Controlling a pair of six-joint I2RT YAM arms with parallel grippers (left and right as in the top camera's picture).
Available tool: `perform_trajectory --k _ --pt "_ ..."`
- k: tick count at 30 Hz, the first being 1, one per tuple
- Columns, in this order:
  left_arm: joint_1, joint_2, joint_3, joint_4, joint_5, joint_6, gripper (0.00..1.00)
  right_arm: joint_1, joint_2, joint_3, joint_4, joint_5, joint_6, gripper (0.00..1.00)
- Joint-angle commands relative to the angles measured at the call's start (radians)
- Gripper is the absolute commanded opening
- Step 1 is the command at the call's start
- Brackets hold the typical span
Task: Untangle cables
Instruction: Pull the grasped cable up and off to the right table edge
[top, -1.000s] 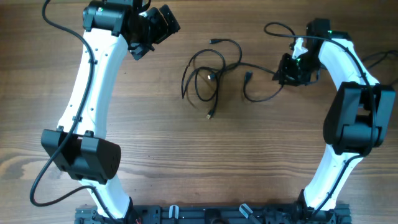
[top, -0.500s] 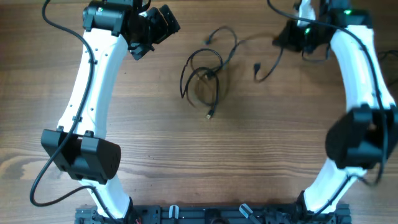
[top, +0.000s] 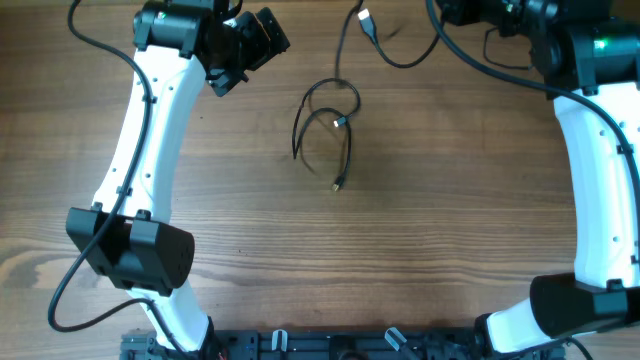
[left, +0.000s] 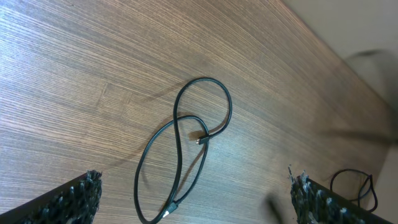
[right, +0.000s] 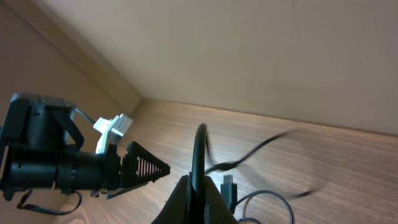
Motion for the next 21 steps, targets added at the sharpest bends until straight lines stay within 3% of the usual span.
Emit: perform_trajectory --k 1,7,10,13,21 --pt "-0.003 0.000 0.004 0.002 -0.006 0.016 1.00 -0.009 -0.056 0.010 0.008 0.032 0.025 0.05" --pt "-0.003 0.000 0.004 -0.004 -0.006 0.016 1.00 -0.058 -0.080 0.010 -0.017 0.100 0.026 0.05" --pt "-0.003 0.000 0.004 -0.005 -0.006 0.016 1.00 -0.119 -0.116 0.010 -0.043 0.224 0.072 0.05" --pt "-0.003 0.000 0.004 -0.004 -0.007 0.016 1.00 -0.250 -0.192 0.010 -0.120 0.451 0.121 0.04" --pt "-0.003 0.000 0.004 -0.005 -0.006 0.016 1.00 -0.598 -0.252 0.010 -0.239 0.537 0.256 0.05"
